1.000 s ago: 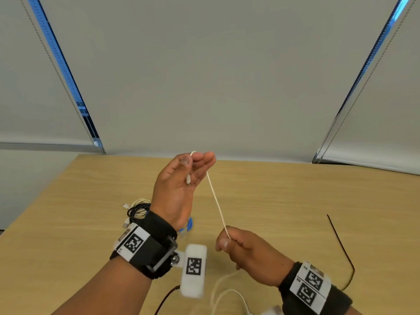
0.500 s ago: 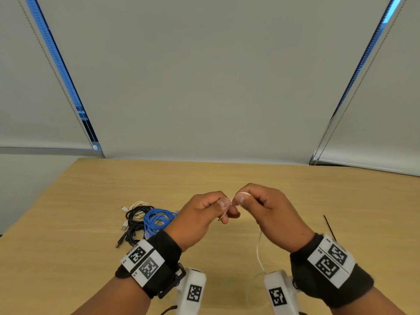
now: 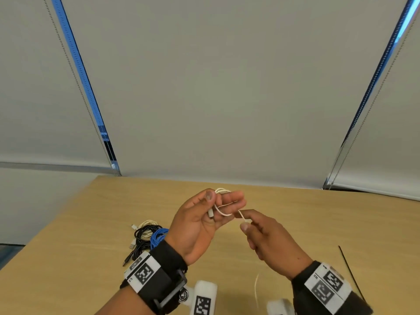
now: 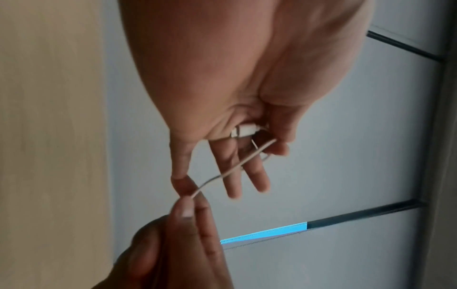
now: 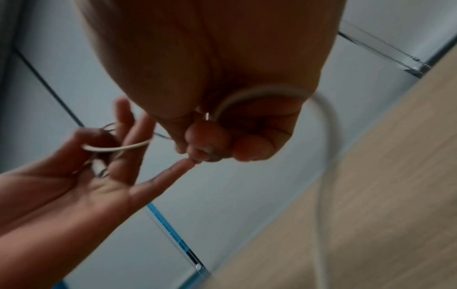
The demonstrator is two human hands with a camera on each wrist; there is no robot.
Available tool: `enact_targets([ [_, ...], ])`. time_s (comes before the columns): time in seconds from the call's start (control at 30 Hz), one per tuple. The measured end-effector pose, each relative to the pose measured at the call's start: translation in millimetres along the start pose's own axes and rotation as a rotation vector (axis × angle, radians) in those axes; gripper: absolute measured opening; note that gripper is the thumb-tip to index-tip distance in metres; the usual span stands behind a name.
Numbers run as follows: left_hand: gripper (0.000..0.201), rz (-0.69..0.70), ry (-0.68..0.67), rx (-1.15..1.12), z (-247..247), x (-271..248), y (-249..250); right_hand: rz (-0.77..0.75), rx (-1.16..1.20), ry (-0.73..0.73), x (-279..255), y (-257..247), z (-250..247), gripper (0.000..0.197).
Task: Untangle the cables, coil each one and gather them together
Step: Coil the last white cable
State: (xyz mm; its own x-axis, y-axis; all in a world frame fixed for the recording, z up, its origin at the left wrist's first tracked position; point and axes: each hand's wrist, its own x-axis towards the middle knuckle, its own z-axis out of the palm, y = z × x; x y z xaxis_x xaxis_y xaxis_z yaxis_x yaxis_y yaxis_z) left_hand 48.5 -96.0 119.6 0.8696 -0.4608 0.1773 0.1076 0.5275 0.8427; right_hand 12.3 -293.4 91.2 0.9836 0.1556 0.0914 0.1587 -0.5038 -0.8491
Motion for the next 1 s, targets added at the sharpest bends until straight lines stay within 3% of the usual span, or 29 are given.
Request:
enact_targets([
  [0.07, 0.024, 0.062, 0.113, 0.063, 0, 8, -1, -0.027, -0.08, -0.038, -4, 2, 3, 0.02],
  [0.17, 0.026, 0.076, 0.221, 0.409, 6, 17, -14, -0.077, -0.124, -0.118, -9, 0, -1, 0.018],
  [0.4, 0.029, 0.019, 0.152, 1.041, 23, 8, -44, -0.104, -0.17, -0.216, 2, -12, -42, 0.024],
  [0.57, 0.036, -0.063, 0.117, 0.98, 22, -3, -43, -0.139, -0.315, -0.18, 10, -20, -44, 0.018],
  [0.7, 0.038, -0.143, 0.107, 0.792, 6, -2, -26, -0.221, -0.493, -0.055, 8, -29, -20, 0.012],
  [0.83, 0.031, -0.153, 0.014, 0.593, -5, 1, -13, -0.228, -0.42, 0.023, 17, -41, -21, 0.025],
  [0.93, 0.033, -0.148, -0.054, 0.479, -19, 3, -5, -0.209, -0.246, -0.065, 30, -53, -20, 0.008],
  [1.0, 0.033, -0.147, -0.078, 0.478, -29, 3, -2, -0.203, -0.182, -0.087, 36, -58, -15, 0.008],
])
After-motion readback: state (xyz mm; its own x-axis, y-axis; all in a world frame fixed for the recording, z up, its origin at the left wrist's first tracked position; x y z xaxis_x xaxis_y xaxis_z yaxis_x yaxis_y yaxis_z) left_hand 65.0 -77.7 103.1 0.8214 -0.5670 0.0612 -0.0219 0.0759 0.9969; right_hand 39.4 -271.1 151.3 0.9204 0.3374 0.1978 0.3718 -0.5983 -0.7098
